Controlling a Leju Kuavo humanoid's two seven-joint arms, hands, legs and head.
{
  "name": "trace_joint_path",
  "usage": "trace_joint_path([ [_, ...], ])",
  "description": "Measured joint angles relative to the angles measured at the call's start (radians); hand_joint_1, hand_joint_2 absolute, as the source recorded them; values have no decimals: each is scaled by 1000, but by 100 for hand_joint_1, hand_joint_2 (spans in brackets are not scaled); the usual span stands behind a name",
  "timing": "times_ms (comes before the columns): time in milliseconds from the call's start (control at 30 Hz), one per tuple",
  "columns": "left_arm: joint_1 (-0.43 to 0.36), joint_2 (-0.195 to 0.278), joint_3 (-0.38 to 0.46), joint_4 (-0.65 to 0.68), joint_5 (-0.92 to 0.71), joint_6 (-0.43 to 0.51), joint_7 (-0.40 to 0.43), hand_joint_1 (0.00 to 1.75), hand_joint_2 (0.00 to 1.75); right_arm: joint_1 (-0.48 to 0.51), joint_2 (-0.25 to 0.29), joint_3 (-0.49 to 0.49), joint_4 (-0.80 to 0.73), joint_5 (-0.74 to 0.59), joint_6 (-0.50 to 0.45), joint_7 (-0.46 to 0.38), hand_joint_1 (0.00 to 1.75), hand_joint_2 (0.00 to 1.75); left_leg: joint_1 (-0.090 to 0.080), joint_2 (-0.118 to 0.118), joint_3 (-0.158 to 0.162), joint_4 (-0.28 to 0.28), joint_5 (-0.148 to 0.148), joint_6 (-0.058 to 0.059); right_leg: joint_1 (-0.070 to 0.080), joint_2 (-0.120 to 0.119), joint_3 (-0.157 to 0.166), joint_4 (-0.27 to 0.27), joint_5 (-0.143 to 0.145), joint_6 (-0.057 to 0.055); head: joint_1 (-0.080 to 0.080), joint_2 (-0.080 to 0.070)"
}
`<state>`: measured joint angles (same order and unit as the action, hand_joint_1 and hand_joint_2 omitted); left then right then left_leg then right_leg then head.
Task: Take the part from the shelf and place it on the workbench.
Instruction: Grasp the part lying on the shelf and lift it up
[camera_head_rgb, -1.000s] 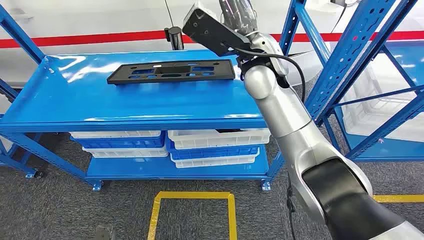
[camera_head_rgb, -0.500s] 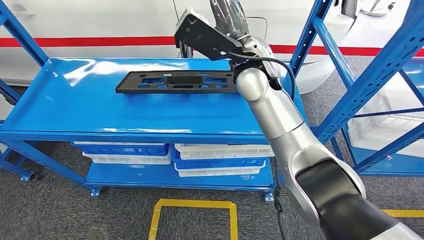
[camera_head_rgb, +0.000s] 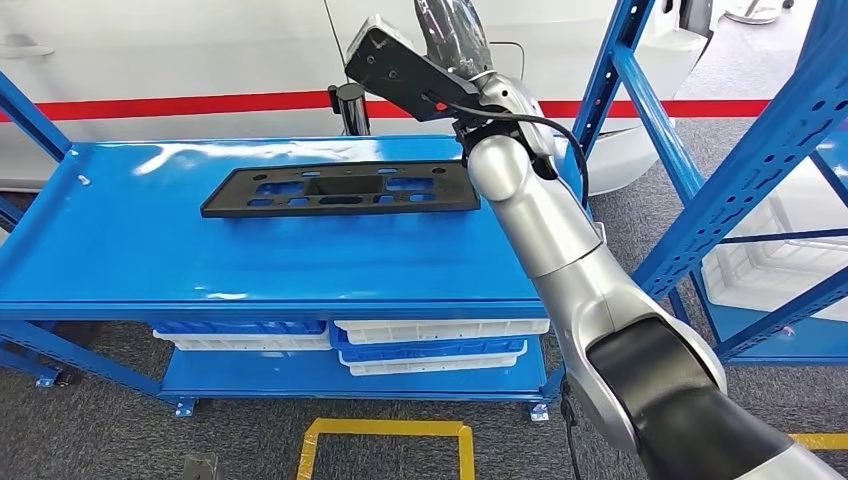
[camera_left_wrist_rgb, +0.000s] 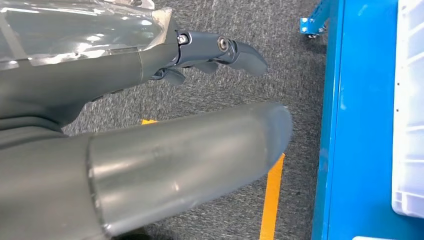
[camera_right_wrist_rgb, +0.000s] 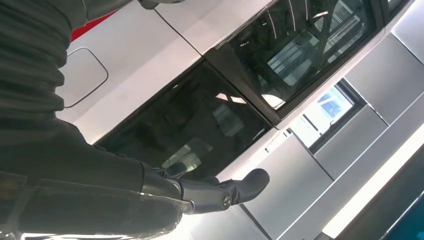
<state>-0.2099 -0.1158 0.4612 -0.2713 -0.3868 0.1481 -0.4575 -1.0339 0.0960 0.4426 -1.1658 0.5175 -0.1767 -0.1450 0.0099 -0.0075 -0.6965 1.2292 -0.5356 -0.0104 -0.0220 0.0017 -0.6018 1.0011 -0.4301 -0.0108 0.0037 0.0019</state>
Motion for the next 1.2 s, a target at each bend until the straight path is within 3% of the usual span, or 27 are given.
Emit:
trace_joint_path([
  [33, 1, 0, 3, 0, 0, 0, 0, 0, 0, 0, 2, 0, 3, -1, 0, -1, 0, 175, 2, 0, -35, 34, -12, -3, 2, 1, 6, 0, -6, -2, 0, 0],
  [67, 2, 0, 5, 0, 0, 0, -1, 0, 0, 0, 4, 0, 6, -2, 0, -3, 0, 175, 2, 0, -55, 36, -5, -3, 3, 2, 15, 0, -13, -2, 0, 0],
  [100, 3, 1, 7, 1, 0, 0, -2, 0, 0, 0, 6, 0, 9, -3, 0, -5, 0, 175, 2, 1, -55, 3, 27, 0, 4, 3, 25, 0, -21, -1, 0, 0],
  [167, 3, 3, 8, 1, 1, -2, -4, 0, 0, -4, 12, 0, 14, -3, 0, -8, 0, 175, 0, 1, -15, -129, 125, 11, 6, 3, 47, -1, -37, 2, 1, 0],
  [200, 3, 4, 8, 1, 2, -3, -5, 0, 0, -8, 15, 1, 16, -3, 0, -10, 0, 175, -3, 3, 7, -188, 154, 18, 7, 4, 55, -3, -43, 5, 1, 0],
  [233, 2, 4, 9, 1, 2, -4, -6, 0, 0, -13, 18, 1, 18, -3, 0, -11, 0, 175, -7, 3, 23, -224, 168, 25, 9, 4, 58, -4, -48, 9, 0, 0],
  [367, 3, 3, 11, 2, 5, -4, -8, 0, 0, -22, 25, 1, 23, -3, 0, -12, 0, 175, -11, 3, 52, -249, 166, 40, 12, 2, 58, 3, -69, 32, 1, 0],
  [433, 1, 1, 12, 2, 4, -3, -8, 0, 0, -26, 26, 0, 23, -3, 0, -13, 0, 175, -8, 4, 63, -259, 165, 47, 12, 1, 21, 71, -96, 33, 2, 0],
  [533, 0, -2, 14, 2, 5, -3, -8, 0, 0, -25, 25, 0, 29, -3, 0, -13, 0, 175, -8, 2, 67, -258, 155, 54, 12, 1, -101, 257, -144, 33, 2, 0],
  [567, 1, -3, 14, 2, 5, -3, -8, 0, 0, -23, 24, 0, 31, -3, 0, -13, 0, 175, -8, 0, 69, -256, 151, 54, 12, 1, -128, 281, -139, 39, 2, 0],
  [600, 2, -4, 14, 3, 5, -3, -8, 0, 0, -23, 24, 0, 33, -3, 0, -14, 0, 175, -8, -2, 71, -252, 145, 52, 11, 1, -131, 261, -116, 48, 2, 0],
  [667, 3, -5, 16, 3, 5, -3, -8, 0, 0, -23, 23, 0, 35, -4, 0, -17, 0, 175, -7, -6, 78, -242, 131, 46, 7, -1, -90, 129, -41, 66, 2, 0],
  [733, 2, -5, 19, 4, 5, -4, -8, 0, 0, -24, 24, 0, 37, -5, 0, -20, 0, 175, -11, -9, 81, -230, 116, 36, 6, -1, -44, 27, 9, 63, 1, 0],
  [767, 2, -5, 21, 4, 5, -4, -8, 0, 0, -24, 25, 0, 38, -6, 0, -20, 0, 175, -12, -10, 81, -226, 111, 33, 6, -1, -35, 11, 16, 56, 1, 0],
  [833, 3, -4, 23, 4, 5, -4, -8, 0, 0, -25, 26, 0, 39, -7, 0, -20, 0, 175, -12, -10, 83, -224, 108, 38, 6, 0, -32, 10, 18, 46, 0, 0],
  [900, 2, -3, 24, 4, 5, -4, -8, 0, 0, -26, 27, 0, 39, -8, 0, -20, 0, 175, -11, -9, 86, -227, 107, 45, 7, 3, -31, 10, 17, 44, 0, 0],
  [1033, 2, -3, 24, 5, 5, -4, -8, 0, 0, -26, 28, 0, 40, -8, 0, -20, 0, 175, -10, -7, 90, -232, 107, 44, 9, 6, -31, 10, 16, 41, 0, 0],
  [1200, 2, -3, 24, 5, 5, -3, -8, 0, 0, -26, 28, 0, 42, -8, 0, -20, 0, 175, -8, -6, 90, -234, 107, 34, 12, 6, -31, 10, 15, 40, 0, 0],
])
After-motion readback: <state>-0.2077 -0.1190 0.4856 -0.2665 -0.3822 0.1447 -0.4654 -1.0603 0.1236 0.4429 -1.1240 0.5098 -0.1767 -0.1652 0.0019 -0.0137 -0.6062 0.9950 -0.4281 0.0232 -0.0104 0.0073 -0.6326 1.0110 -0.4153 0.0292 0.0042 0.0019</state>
